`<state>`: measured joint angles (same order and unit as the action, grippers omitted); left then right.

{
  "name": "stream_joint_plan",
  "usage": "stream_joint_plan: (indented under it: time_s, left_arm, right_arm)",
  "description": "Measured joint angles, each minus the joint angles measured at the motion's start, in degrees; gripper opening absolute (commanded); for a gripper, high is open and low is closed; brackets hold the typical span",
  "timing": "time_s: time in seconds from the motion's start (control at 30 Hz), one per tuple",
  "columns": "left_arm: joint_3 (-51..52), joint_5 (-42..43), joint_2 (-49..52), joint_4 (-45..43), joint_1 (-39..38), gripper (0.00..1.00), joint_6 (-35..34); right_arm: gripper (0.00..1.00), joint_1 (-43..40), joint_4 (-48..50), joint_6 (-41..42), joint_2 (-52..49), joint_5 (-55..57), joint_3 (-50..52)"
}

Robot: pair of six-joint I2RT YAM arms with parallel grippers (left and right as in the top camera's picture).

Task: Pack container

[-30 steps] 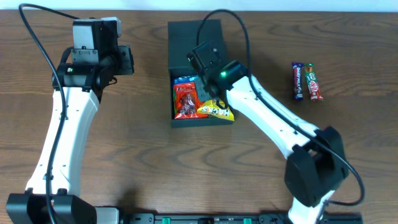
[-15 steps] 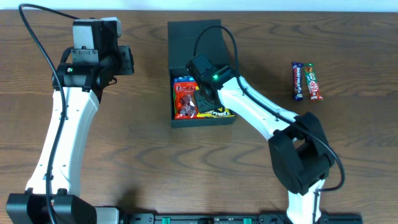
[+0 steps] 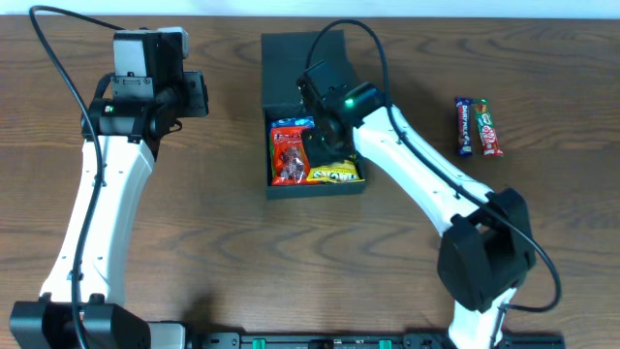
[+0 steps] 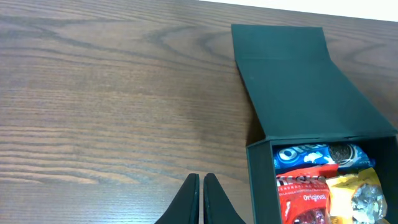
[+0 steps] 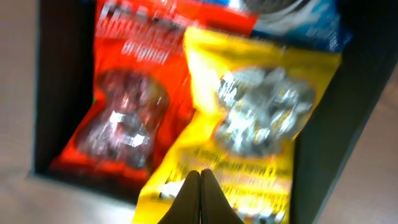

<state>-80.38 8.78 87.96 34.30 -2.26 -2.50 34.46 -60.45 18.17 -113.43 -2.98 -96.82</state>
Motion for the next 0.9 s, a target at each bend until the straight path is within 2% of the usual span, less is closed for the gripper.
stream_joint_plan:
  time_s: [0.27,0.6,0.77,0.9]
  left_arm:
    - [0.0,0.0,0.0,0.0,0.0,0.06,0.0]
    - [0.0,0.0,0.0,-0.1,0.0,0.06,0.0]
    - [0.0,0.0,0.0,0.0,0.0,0.06,0.0]
    - [0.0,0.0,0.0,-0.1,0.0,0.06,0.0]
  right_arm:
    - [0.01,0.0,0.8,-1.3,-3.5,-5.2,4.3]
    - [0.01,-0.6,2.5,-3.8,-7.8,-6.5,4.5]
    - [0.01,-1.9,-1.0,-4.2,-8.0,-6.6,1.1]
    - [0.01,-3.7,2.4,-4.4,-6.8,-6.4,-3.9]
